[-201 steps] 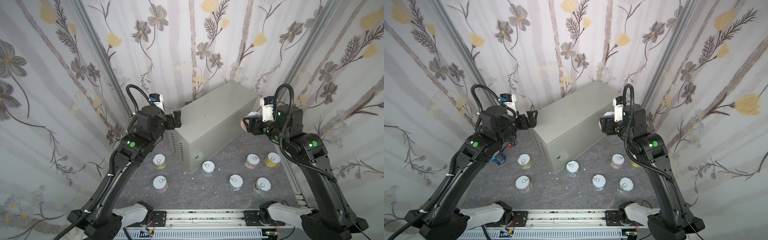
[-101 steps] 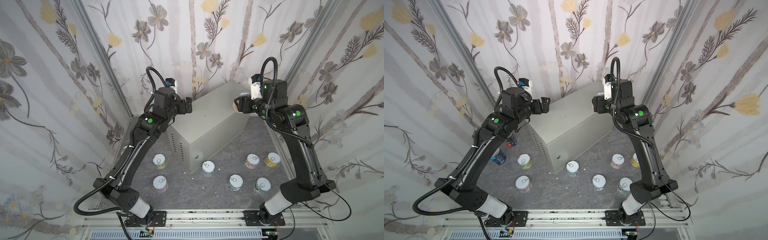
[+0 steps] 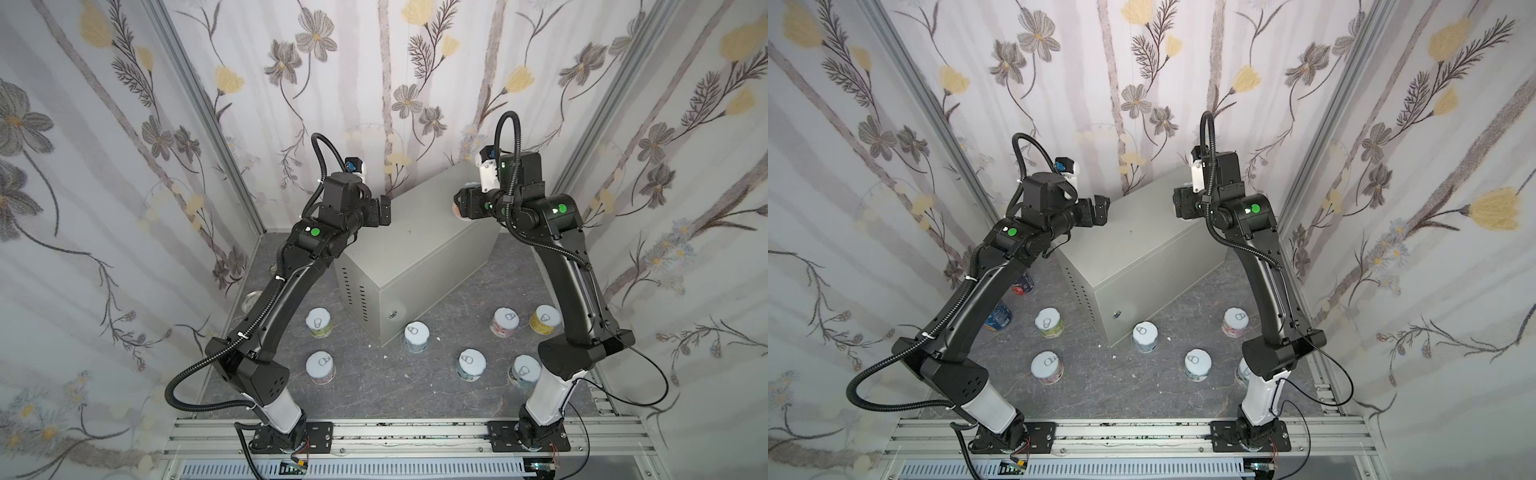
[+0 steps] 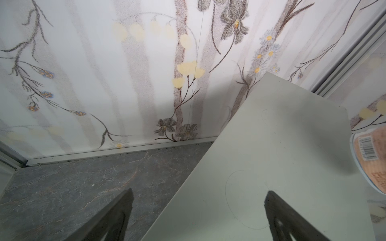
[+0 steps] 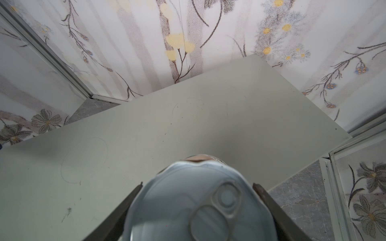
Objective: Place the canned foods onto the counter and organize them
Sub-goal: 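Raise the held can above the cabinet top while the left arm rises alongside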
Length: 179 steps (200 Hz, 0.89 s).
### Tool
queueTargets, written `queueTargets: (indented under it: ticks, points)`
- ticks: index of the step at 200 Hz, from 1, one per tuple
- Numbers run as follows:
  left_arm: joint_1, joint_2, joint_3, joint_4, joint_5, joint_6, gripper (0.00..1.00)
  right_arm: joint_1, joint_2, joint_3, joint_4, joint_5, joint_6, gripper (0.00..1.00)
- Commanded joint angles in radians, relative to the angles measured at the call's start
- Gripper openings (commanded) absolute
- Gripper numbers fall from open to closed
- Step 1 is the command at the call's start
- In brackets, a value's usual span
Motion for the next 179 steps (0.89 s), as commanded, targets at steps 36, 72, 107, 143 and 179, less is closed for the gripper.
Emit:
queueTargets:
  ticks: [36, 72, 107, 143, 179]
  points:
    - [0.004, 0.029, -0.018, 0.015, 0.011, -0.006, 1.0, 0.01, 0.089, 0.053, 0.076, 0.064, -0.02, 0.48]
    - [0.005, 0.052, -0.004, 0.015, 0.026, -0.012, 1.0, 0.01, 0.127, 0.063, 0.073, 0.067, -0.023, 0.51]
    - [0.005, 0.055, -0.009, 0.016, 0.026, -0.011, 1.0, 0.008, 0.149, 0.063, 0.082, 0.053, -0.023, 0.73]
    - [0.005, 0.046, -0.016, 0.015, 0.018, -0.002, 1.0, 0.007, 0.164, 0.064, 0.111, 0.038, -0.016, 0.88]
    - [0.012, 0.023, -0.029, 0.017, 0.003, -0.001, 1.0, 0.005, 0.15, 0.063, 0.155, 0.03, -0.01, 1.0]
